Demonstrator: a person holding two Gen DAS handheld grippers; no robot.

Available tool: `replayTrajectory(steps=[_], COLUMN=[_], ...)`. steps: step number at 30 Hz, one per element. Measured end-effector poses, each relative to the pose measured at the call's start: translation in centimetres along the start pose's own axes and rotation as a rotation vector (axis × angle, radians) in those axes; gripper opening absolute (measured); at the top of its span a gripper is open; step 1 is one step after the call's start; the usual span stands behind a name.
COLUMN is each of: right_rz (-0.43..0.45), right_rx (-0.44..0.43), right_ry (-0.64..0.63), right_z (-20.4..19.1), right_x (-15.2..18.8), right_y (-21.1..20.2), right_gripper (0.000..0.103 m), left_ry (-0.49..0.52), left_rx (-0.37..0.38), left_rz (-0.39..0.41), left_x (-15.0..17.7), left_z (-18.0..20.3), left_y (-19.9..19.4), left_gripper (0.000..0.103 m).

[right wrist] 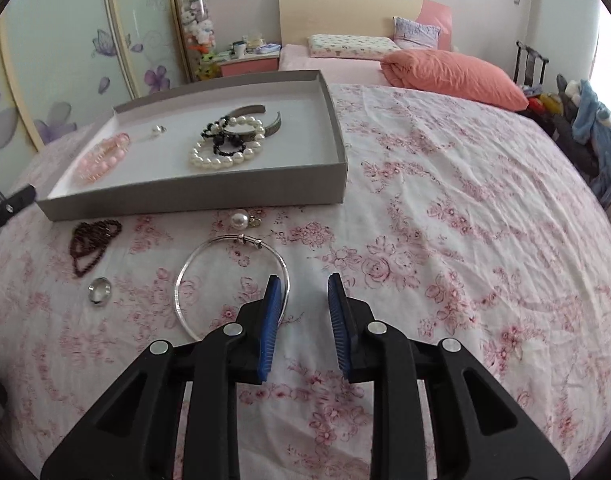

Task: Organize jewelry
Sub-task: 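Withdraw both tools from the tray toward the jewelry left on the bed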

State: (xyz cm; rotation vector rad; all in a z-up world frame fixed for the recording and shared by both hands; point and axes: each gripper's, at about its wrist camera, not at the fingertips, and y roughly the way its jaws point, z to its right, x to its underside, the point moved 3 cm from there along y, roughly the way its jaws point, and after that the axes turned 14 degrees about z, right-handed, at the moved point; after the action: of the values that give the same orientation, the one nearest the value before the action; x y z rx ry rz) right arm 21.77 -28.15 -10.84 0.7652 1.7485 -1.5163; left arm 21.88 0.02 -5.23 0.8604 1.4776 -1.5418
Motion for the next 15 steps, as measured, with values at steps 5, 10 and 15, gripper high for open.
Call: replayTrajectory(steps=[5,10,15], right_rz=[0.012,-0.03,-0.039], right_rx=[-0.092,-0.116,-0.082], right_ry=[-0.005,-0.052,-0.096], right_z=[-1.7,-3.6,-4.4], right_x=[-0.2,0.2,0.2], right_y=[-0.7,0.5,1.4], right_gripper=[0.06,0.071,0.077], left_ry=[0.006,0.008,0.011], left_rx=[-0.002,-0.002,0.002], left_rz=[-0.007,-0.009,-0.011], left_x=[0.2,0.2,0.3], left_z=[0.3,0.5,0.6], left_y=[0.1,0.1,0.1], left_gripper=[0.042,0.043,0.046])
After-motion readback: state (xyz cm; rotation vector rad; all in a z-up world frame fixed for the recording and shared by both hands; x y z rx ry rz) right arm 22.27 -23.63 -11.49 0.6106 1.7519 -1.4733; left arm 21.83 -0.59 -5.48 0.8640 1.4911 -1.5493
